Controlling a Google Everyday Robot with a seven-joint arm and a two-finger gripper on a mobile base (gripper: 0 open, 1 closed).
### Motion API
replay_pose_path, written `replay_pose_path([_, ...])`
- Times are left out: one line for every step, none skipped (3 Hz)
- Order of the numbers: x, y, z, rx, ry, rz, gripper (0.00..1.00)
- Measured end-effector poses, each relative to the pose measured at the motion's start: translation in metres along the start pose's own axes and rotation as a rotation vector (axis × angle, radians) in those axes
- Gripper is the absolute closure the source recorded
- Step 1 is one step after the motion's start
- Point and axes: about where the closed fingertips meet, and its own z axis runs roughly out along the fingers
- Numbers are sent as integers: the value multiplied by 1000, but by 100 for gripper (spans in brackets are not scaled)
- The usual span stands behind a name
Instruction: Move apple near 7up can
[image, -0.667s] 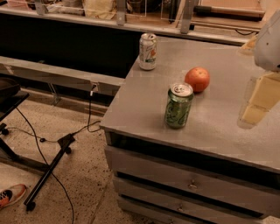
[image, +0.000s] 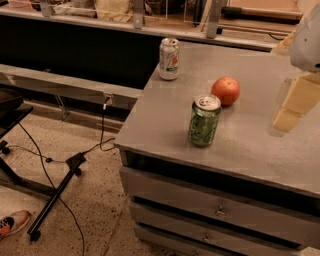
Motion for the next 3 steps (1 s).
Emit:
replay_pose_path([-1, -38, 4, 7, -51, 71, 0])
replay_pose_path([-8, -85, 10, 24, -126, 125, 0])
replay_pose_path([-17, -122, 26, 28, -191, 157, 0])
